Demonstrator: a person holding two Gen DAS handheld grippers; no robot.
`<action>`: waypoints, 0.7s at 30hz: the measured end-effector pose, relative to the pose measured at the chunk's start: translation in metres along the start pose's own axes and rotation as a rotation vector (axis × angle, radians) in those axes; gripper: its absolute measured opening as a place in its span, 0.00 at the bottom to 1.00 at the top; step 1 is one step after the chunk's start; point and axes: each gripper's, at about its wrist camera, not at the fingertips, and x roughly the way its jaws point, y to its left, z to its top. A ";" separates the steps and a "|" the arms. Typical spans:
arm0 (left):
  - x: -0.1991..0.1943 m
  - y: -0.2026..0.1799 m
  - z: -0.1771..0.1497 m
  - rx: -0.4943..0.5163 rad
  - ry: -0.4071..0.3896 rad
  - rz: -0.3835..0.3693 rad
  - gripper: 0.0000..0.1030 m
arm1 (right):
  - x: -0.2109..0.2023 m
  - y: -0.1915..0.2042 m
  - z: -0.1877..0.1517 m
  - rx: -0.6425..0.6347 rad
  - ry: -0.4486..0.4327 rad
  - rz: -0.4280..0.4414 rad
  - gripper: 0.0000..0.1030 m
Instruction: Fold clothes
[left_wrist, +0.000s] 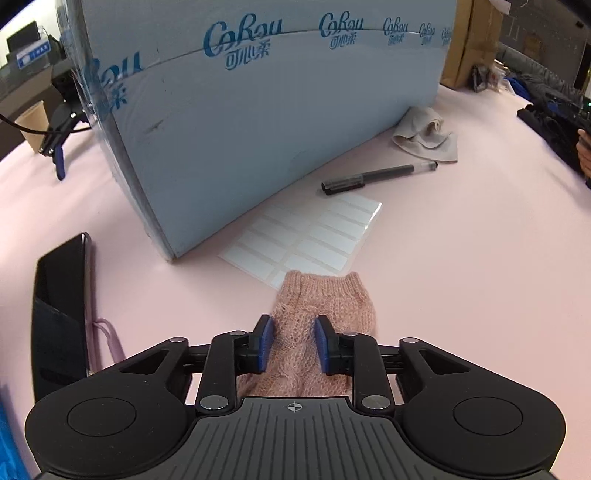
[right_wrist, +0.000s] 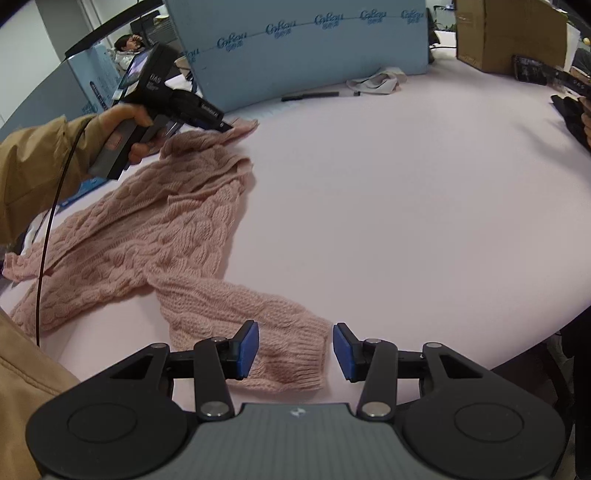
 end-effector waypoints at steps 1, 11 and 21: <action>0.001 0.002 0.001 -0.007 -0.002 0.008 0.52 | 0.003 0.002 -0.001 -0.012 0.014 -0.005 0.46; 0.006 -0.014 0.008 0.140 0.013 -0.052 0.07 | 0.014 -0.005 -0.009 0.036 0.045 0.000 0.12; -0.054 0.015 0.010 0.032 -0.206 -0.289 0.05 | -0.006 -0.022 -0.001 0.189 -0.076 0.060 0.09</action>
